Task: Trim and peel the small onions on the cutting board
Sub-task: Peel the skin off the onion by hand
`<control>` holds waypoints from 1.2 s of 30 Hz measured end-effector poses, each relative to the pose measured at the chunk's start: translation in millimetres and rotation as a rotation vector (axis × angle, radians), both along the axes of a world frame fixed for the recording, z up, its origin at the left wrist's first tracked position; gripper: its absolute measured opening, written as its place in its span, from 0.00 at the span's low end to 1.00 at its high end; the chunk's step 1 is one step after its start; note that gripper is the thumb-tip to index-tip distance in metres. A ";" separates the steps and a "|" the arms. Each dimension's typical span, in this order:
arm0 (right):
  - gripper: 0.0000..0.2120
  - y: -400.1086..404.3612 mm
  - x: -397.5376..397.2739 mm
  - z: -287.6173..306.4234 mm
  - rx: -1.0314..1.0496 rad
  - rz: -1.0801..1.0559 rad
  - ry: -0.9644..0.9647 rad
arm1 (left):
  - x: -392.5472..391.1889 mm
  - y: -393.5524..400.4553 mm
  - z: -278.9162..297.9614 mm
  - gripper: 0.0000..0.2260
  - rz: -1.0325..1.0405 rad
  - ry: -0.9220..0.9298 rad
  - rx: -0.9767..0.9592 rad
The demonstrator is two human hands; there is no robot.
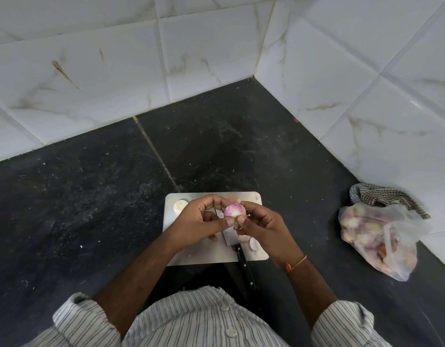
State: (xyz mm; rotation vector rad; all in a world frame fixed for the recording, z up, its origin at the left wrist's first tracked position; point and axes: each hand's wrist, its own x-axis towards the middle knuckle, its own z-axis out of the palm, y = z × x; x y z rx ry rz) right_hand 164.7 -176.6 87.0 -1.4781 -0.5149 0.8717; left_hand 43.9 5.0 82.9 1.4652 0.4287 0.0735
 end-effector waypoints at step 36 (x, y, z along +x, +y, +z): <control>0.15 -37.9 -51.8 -66.7 -1.051 0.188 -0.801 | -40.2 -3.7 -81.5 0.12 0.235 0.254 0.378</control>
